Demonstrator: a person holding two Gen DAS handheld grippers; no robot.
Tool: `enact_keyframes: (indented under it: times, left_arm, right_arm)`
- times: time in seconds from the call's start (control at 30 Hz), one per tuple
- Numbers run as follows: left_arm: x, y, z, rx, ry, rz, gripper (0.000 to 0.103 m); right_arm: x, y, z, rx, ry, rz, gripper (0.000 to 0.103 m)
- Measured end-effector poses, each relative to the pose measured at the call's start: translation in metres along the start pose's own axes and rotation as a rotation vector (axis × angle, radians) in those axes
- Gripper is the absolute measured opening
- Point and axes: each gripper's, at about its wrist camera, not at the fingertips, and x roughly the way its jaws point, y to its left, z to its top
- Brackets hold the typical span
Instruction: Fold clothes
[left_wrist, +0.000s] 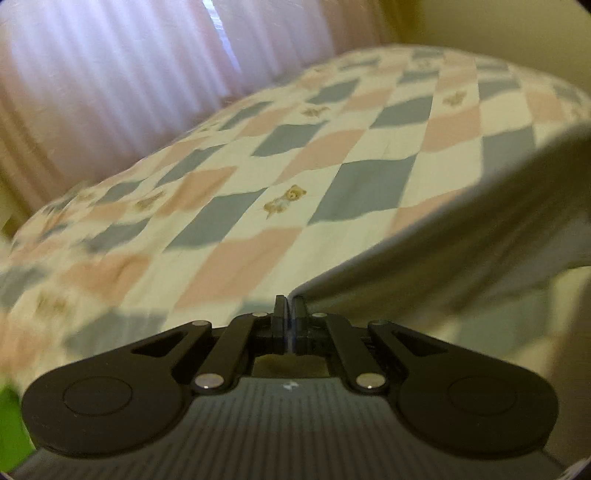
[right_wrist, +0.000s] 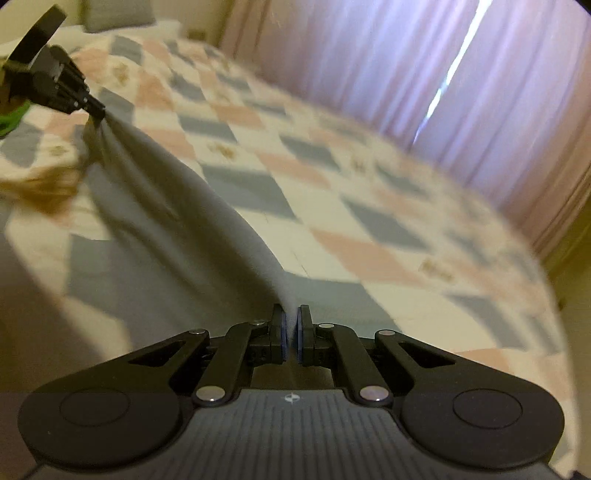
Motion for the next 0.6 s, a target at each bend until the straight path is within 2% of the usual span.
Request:
enact_keyframes:
  times: [0.07,0.2,0.27,0.3,0.37,0.5,0.53,0.6]
  left_arm:
    - [-0.038,-0.011,-0.029,-0.084,0.037,0.006,0.001]
    - [-0.072,-0.033,-0.098,-0.294,0.232,-0.015,0.001]
    - [-0.077,-0.044,-0.125,-0.380,0.337,-0.018,0.004]
    - [-0.080,-0.050,-0.132,-0.406,0.367,-0.013,0.004]
    - [-0.084,-0.057,-0.134,-0.480,0.376,-0.036,0.006]
    - [-0.074,-0.066,-0.121,-0.624,0.355,-0.114,0.013]
    - [-0.069,-0.066,-0.117,-0.657,0.354,-0.127,0.015]
    - [-0.054,-0.061,-0.113,-0.778,0.362,-0.160,0.023]
  right_arm:
    - [-0.040,0.034,-0.011,-0.019,-0.022,-0.035,0.004]
    - [-0.080,0.099,-0.056,0.002,0.126,0.012,0.008]
    - [-0.082,0.122,-0.081,0.042,0.287,0.053,0.034]
    - [-0.082,0.130,-0.089,0.051,0.347,0.042,0.038]
    - [-0.087,0.129,-0.096,0.125,0.385,0.052,0.038]
    - [-0.077,0.069,-0.076,0.406,0.348,-0.011,0.047]
    - [-0.069,0.050,-0.070,0.476,0.339,-0.035,0.051]
    - [-0.050,0.016,-0.056,0.591,0.329,-0.087,0.052]
